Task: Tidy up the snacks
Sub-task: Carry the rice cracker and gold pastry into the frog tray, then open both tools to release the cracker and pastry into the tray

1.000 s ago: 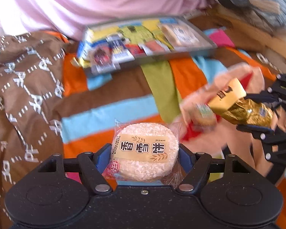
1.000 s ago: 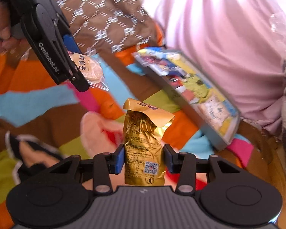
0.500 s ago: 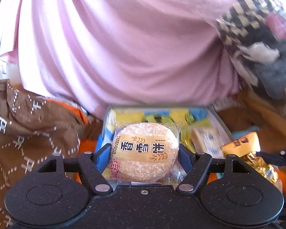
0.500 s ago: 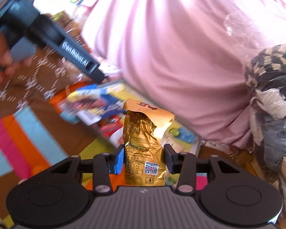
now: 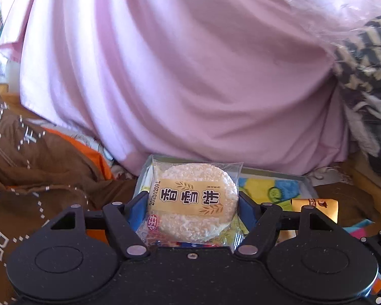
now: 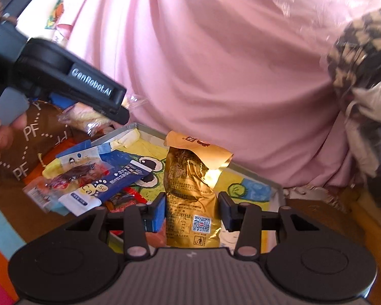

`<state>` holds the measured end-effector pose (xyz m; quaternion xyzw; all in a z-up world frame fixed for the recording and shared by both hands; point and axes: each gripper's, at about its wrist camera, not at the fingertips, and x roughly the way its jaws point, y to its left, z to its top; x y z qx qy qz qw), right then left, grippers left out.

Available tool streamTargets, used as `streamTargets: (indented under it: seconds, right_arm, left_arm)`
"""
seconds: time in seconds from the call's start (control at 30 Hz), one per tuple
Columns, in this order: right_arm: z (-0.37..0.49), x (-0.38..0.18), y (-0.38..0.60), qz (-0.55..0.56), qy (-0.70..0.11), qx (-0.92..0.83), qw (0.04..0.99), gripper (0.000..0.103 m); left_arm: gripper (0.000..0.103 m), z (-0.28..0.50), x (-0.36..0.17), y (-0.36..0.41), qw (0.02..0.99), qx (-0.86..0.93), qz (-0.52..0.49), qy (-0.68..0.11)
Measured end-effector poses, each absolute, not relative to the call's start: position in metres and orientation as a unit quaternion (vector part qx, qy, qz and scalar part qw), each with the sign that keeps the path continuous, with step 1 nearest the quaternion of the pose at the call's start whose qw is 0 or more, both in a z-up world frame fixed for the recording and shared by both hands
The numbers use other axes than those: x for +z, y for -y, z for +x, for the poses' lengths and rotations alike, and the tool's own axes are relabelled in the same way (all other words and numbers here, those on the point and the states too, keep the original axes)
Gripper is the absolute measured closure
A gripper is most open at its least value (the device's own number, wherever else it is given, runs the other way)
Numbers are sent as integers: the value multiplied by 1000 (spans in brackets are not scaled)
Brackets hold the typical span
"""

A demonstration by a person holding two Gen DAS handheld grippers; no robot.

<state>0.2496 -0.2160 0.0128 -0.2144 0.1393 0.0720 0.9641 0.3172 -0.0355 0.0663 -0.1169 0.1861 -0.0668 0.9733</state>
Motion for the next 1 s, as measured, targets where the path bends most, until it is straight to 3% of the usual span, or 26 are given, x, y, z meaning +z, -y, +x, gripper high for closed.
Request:
streamTargets:
  seconds: [0.33, 0.8, 1.0]
  right_arm:
    - [274, -17, 201, -195, -176, 93, 960, 55]
    - [286, -32, 205, -165, -202, 88, 962, 49]
    - [283, -27, 207, -155, -194, 81, 965, 32]
  left_arm:
    - [29, 335, 17, 20, 966, -48, -120, -226]
    - [28, 342, 9, 21, 964, -49, -95, -243]
    - [21, 340, 9, 25, 963, -50, -92, -249]
